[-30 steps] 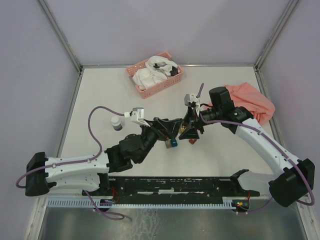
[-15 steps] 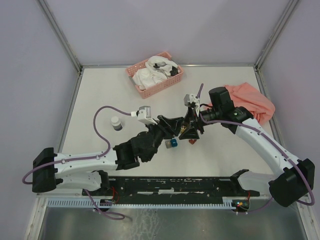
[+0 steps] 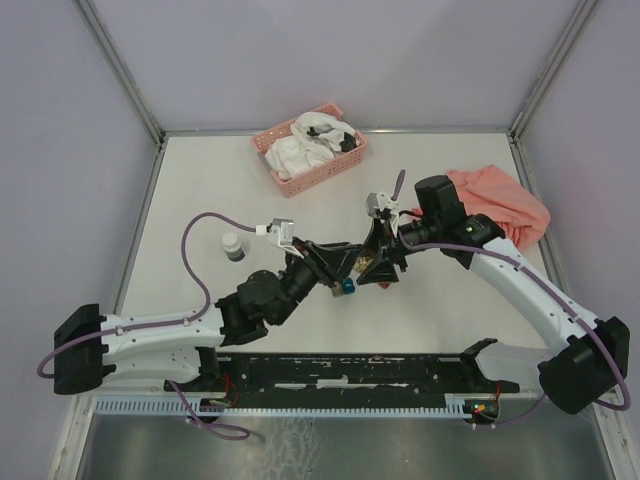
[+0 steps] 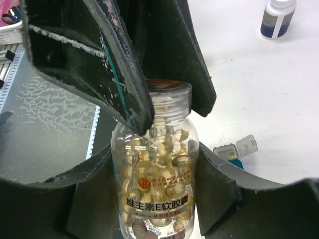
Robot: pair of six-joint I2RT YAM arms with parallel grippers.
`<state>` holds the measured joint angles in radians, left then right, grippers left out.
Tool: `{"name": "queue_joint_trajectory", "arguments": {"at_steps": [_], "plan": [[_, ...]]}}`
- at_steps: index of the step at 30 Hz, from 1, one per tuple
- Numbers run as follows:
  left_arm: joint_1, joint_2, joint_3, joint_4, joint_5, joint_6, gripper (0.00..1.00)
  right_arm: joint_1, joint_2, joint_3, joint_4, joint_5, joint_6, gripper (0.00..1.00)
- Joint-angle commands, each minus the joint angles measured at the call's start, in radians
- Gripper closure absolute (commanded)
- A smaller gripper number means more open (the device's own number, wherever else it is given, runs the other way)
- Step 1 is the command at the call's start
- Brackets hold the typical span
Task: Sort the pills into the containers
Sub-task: Screw the lid of the pill bottle onto the pill bottle.
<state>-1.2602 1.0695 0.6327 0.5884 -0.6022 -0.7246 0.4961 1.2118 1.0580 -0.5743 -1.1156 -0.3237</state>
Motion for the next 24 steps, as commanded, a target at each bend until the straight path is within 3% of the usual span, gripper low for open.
{"name": "queue_joint_trajectory", "arguments": {"at_steps": [1, 4, 6, 7, 10, 12, 15, 20, 24], "plan": [[0.068, -0.068, -0.084, 0.247, 0.407, 0.231, 0.86, -0.017, -0.018, 0.026, 0.051, -0.068, 0.010, 0.98], [0.166, -0.055, -0.108, 0.334, 0.641, 0.214, 0.83, -0.016, -0.013, 0.023, 0.054, -0.076, 0.011, 0.98], [0.211, -0.041, -0.120, 0.375, 0.703, 0.178, 0.75, -0.017, -0.011, 0.023, 0.053, -0.075, 0.009, 0.98], [0.220, -0.041, -0.126, 0.385, 0.705, 0.174, 0.66, -0.017, -0.012, 0.022, 0.053, -0.073, 0.008, 0.98], [0.225, -0.077, -0.148, 0.370, 0.623, 0.165, 0.21, -0.016, -0.015, 0.024, 0.047, -0.065, 0.000, 0.98], [0.226, -0.128, -0.173, 0.348, 0.551, 0.166, 0.10, -0.017, -0.013, 0.025, 0.041, -0.059, -0.005, 0.98], [0.226, -0.225, -0.208, 0.269, 0.433, 0.163, 0.00, -0.016, -0.011, 0.028, 0.036, -0.052, -0.011, 0.98], [0.226, -0.352, -0.230, 0.092, 0.269, 0.026, 0.01, -0.017, -0.017, 0.027, 0.034, -0.034, -0.012, 0.98], [0.218, -0.315, -0.182, 0.003, 0.211, -0.087, 0.01, -0.017, -0.010, 0.029, 0.034, -0.018, -0.010, 0.98]]}}
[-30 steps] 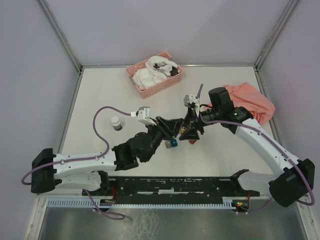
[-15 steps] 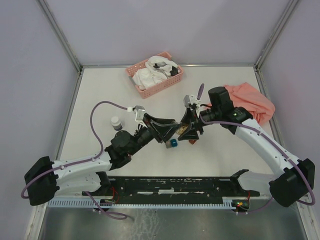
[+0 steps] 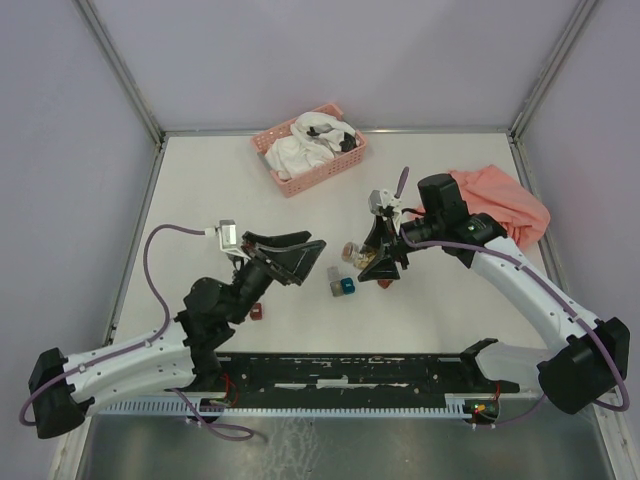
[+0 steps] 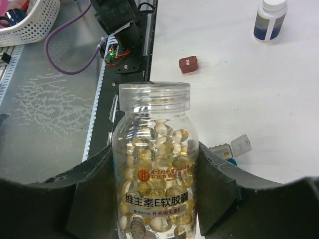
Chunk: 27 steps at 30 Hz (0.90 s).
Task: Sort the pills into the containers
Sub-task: Screw the lid of the pill bottle onto the pill bottle.
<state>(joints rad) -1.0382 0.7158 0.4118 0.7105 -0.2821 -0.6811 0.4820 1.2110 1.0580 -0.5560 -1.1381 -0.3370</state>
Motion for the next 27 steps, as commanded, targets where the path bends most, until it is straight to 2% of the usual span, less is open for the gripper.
{"name": "queue_joint_trajectory", "arguments": {"at_steps": [1, 6, 10, 16, 20, 22, 25, 27], "plan": [[-0.018, 0.064, 0.065, -0.147, -0.137, -0.147, 0.01, -0.002, -0.008, 0.027, 0.016, 0.007, 0.004, 0.98], [-0.195, 0.218, 0.238, -0.335, -0.492, -0.190, 0.00, -0.002, -0.008, 0.029, 0.016, 0.023, 0.005, 0.98], [-0.216, 0.311, 0.316, -0.375, -0.516, -0.241, 0.02, -0.003, -0.003, 0.030, 0.014, 0.026, 0.006, 0.98], [-0.221, 0.377, 0.351, -0.374, -0.516, -0.302, 0.30, -0.002, -0.007, 0.032, 0.011, 0.031, 0.004, 0.98], [-0.222, 0.389, 0.363, -0.374, -0.499, -0.312, 0.42, -0.002, -0.009, 0.031, 0.010, 0.035, 0.005, 0.98], [-0.223, 0.389, 0.363, -0.371, -0.487, -0.311, 0.55, -0.003, -0.010, 0.033, 0.010, 0.035, 0.006, 0.98], [-0.221, 0.378, 0.341, -0.313, -0.460, -0.255, 0.71, -0.002, -0.010, 0.034, 0.010, 0.033, 0.007, 0.98], [-0.222, 0.362, 0.293, -0.200, -0.407, -0.170, 0.75, -0.003, -0.010, 0.034, 0.010, 0.027, 0.011, 0.98]]}}
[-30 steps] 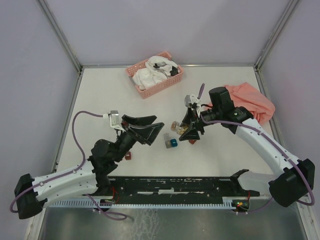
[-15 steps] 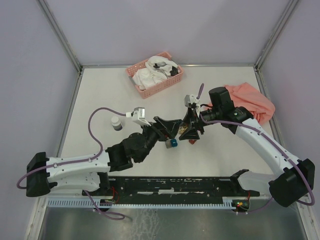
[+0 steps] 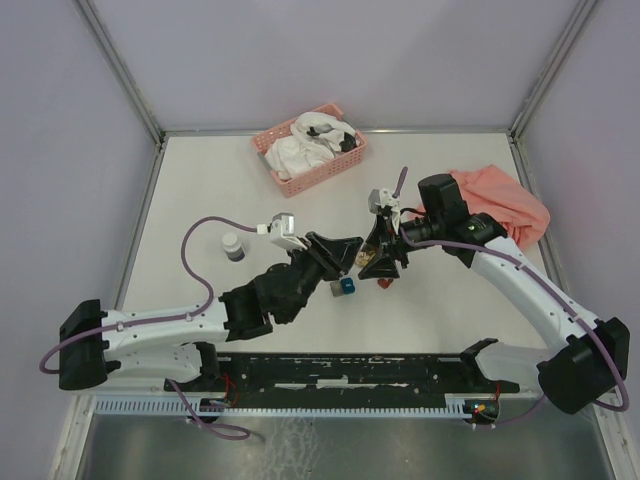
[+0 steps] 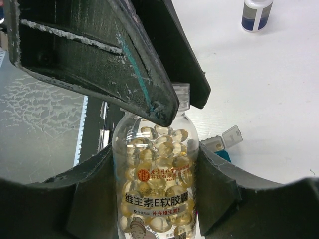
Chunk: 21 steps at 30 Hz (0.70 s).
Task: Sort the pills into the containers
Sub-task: Screw the lid of the pill bottle onto the pill bottle.
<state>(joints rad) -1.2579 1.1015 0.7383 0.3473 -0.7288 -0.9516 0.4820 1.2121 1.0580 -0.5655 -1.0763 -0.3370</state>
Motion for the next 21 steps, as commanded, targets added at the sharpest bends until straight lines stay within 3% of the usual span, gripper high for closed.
{"name": "queue_joint_trajectory", "arguments": {"at_steps": [1, 4, 7, 9, 11, 13, 16, 21], "plan": [[0.000, -0.035, -0.063, 0.233, 0.081, 0.159, 0.76, -0.003, -0.010, 0.035, 0.023, -0.039, 0.015, 0.98], [0.038, -0.059, -0.170, 0.496, 0.305, 0.330, 0.73, -0.002, -0.011, 0.031, 0.034, -0.059, 0.028, 0.98], [0.148, -0.041, -0.230, 0.690, 0.641, 0.336, 0.65, -0.002, -0.011, 0.027, 0.045, -0.063, 0.036, 0.98], [0.201, -0.015, -0.227, 0.757, 0.733, 0.317, 0.50, -0.003, -0.011, 0.026, 0.046, -0.061, 0.037, 0.98], [0.206, -0.016, -0.219, 0.721, 0.703, 0.316, 0.25, -0.003, -0.012, 0.027, 0.046, -0.059, 0.036, 0.98], [0.205, -0.047, -0.224, 0.661, 0.631, 0.312, 0.09, -0.003, -0.014, 0.027, 0.046, -0.057, 0.036, 0.98], [0.205, -0.108, -0.243, 0.569, 0.507, 0.301, 0.02, -0.002, -0.014, 0.027, 0.046, -0.056, 0.036, 0.98], [0.200, -0.144, -0.222, 0.389, 0.370, 0.210, 0.03, -0.003, -0.008, 0.027, 0.045, -0.055, 0.034, 0.98]]}}
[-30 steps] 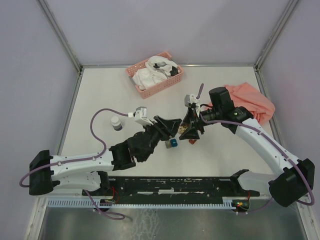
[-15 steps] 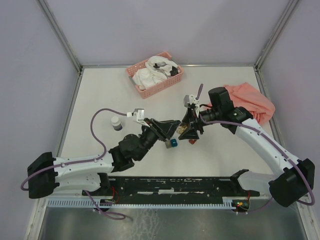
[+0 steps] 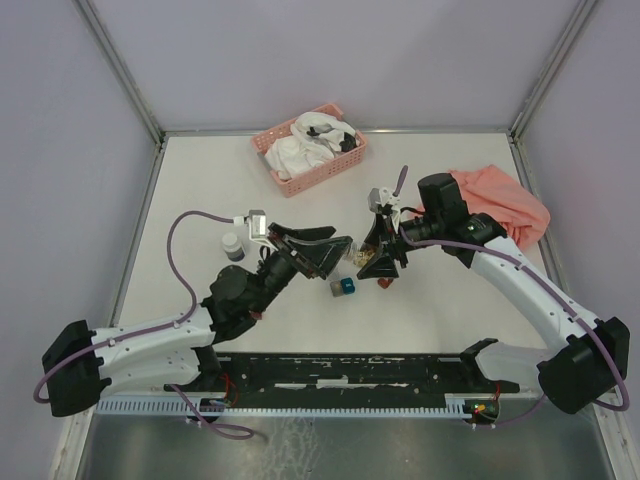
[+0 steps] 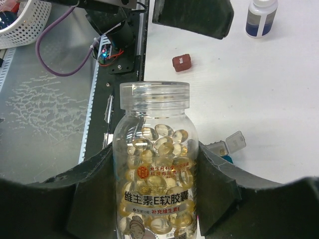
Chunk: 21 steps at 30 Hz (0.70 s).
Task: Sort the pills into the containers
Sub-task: Screw the lid of the pill bottle onto the pill bottle.
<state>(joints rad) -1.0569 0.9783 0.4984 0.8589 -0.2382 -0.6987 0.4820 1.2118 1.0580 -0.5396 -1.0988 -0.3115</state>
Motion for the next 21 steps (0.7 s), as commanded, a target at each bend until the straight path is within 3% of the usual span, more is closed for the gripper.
{"name": "queue_joint_trajectory", "arguments": {"at_steps": [1, 5, 14, 18, 21], "plan": [[-0.006, -0.016, 0.034, -0.161, -0.140, -0.061, 0.04, -0.003, -0.007, 0.028, 0.019, -0.030, 0.008, 0.98], [-0.033, 0.016, 0.080, -0.252, -0.182, -0.118, 0.08, -0.003, -0.008, 0.026, 0.020, -0.021, 0.008, 0.98], [-0.077, 0.070, 0.116, -0.240, -0.173, -0.165, 0.26, -0.002, -0.002, 0.026, 0.021, -0.017, 0.008, 0.98], [-0.079, 0.083, 0.120, -0.236, -0.167, -0.191, 0.39, -0.002, -0.004, 0.026, 0.018, -0.006, 0.006, 0.98], [-0.079, 0.086, 0.124, -0.236, -0.163, -0.198, 0.60, -0.003, -0.004, 0.026, 0.017, 0.004, 0.008, 0.98]]}}
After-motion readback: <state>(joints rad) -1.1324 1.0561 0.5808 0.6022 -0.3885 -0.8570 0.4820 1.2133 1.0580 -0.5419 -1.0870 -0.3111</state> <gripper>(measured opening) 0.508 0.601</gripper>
